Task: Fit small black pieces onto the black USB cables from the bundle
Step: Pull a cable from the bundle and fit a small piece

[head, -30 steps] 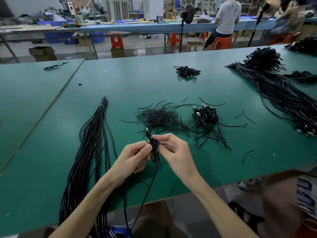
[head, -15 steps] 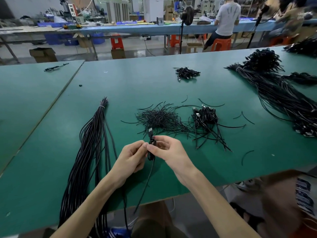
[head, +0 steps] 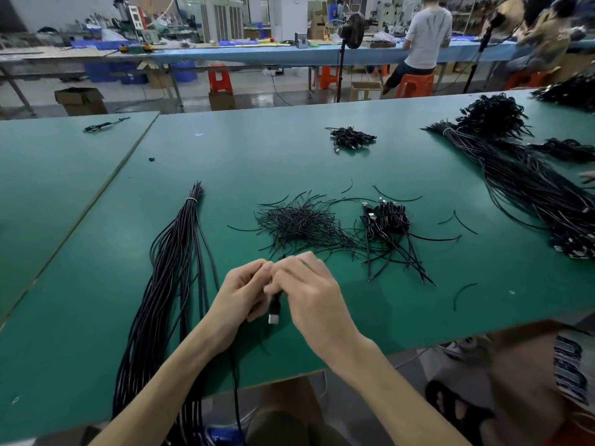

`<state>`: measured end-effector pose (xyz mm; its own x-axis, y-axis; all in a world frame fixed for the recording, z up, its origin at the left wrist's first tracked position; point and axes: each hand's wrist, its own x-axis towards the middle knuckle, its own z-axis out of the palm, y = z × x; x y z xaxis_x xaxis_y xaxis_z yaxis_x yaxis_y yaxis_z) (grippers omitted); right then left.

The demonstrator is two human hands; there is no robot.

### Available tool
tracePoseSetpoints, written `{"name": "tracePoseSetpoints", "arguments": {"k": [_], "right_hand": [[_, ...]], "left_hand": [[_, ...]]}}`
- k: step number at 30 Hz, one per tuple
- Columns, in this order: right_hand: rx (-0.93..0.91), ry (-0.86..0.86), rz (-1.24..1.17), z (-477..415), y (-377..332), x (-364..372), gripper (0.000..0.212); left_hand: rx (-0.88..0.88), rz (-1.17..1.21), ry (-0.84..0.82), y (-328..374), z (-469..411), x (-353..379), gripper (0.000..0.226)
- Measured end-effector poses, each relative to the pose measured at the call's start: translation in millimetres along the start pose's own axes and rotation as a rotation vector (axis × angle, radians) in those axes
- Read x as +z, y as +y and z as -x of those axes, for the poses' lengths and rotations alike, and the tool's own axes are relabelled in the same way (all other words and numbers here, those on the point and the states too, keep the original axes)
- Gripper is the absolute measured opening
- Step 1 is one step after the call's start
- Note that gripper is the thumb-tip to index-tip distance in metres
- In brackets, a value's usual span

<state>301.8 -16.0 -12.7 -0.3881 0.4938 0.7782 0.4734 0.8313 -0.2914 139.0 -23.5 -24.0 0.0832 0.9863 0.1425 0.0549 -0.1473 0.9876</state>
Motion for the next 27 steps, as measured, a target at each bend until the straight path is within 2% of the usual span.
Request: {"name": "tracePoseSetpoints", "arguments": {"k": [4, 6, 8, 11, 15, 17, 20, 24, 27], "right_hand": [[-0.115, -0.057, 0.116, 12.8, 4.3, 1.3, 0.029], [-0.087, -0.1, 0.063, 17.5, 5.9, -0.5, 0.017], [0.001, -0.131, -0.024, 19.7, 4.8, -3.5, 0.015], [0.249, -0.111, -0.245, 20.4, -1.1, -8.7, 0.01], [0.655, -0.074, -0.439, 16.3, -0.8, -11.0, 0.033], [0.811, -0.109, -0.561, 14.8, 0.0, -12.2, 0.032], [0.898, -0.118, -0.647, 16.9, 1.7, -10.9, 0.026], [0.904, -0.078, -0.719, 17.0, 4.0, -6.6, 0.019], [0.934, 0.029, -0.794, 15.8, 5.5, -4.1, 0.012]], "left_hand": [[-0.028, 0.028, -0.018, 3.5, 0.5, -0.3, 0.039], [-0.028, 0.018, 0.001, 4.2, -0.7, 0.6, 0.038], [-0.007, -0.029, 0.014, 3.8, -1.5, 2.5, 0.039], [0.025, -0.078, 0.029, 2.5, -1.1, 5.8, 0.041], [0.049, -0.077, 0.06, 4.9, -0.6, 7.1, 0.041], [0.062, -0.063, 0.067, 5.7, -0.4, 7.2, 0.039], [0.069, -0.067, 0.064, 4.8, 0.0, 7.5, 0.037], [0.077, -0.068, 0.053, 3.6, -0.1, 7.5, 0.034], [0.044, -0.021, 0.05, 0.0, -2.0, 6.8, 0.039]]}}
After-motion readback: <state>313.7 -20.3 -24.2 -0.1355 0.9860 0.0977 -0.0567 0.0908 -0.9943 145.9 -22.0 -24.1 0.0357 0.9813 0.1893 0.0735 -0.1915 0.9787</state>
